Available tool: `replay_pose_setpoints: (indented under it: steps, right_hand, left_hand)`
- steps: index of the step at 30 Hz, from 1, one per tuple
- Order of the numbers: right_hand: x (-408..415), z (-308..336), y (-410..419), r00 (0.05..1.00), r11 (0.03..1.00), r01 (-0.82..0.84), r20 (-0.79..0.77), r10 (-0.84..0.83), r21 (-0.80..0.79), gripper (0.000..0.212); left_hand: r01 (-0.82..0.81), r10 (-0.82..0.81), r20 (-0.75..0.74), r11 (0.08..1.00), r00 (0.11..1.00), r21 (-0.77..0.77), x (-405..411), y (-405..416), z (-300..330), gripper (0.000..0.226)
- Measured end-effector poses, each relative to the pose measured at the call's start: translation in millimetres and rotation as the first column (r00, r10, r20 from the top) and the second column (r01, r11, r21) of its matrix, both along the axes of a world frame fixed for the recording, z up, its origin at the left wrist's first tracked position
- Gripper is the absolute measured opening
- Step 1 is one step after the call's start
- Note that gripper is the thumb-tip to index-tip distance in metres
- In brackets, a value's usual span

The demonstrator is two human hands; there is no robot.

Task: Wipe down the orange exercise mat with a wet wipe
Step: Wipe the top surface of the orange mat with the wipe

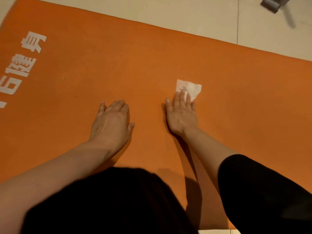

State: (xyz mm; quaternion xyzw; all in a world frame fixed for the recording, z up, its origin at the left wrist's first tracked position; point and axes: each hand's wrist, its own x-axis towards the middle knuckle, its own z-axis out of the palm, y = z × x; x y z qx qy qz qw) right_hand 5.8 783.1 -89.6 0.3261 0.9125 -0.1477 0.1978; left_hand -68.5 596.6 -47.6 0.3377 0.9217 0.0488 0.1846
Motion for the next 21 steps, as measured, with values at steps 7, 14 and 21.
replay_pose_setpoints:
  steps: [7,14,21]
  right_hand:
    - [-7,17,-55,0.9,0.869,-0.433,-0.174,0.401,-0.238,0.056]
    - [38,12,-25,0.999,1.0,0.03,-0.043,-0.03,0.006,0.064]
    - [16,29,-84,0.911,0.882,-0.401,-0.212,0.355,-0.246,0.06]
  left_hand:
    - [-0.004,0.004,0.003,1.0,1.0,0.013,11,-11,4,0.061]
    - [0.029,-0.029,-0.002,0.999,1.0,-0.02,20,-18,14,0.061]
    - [0.063,-0.063,-0.004,0.998,0.998,-0.015,26,-22,19,0.055]
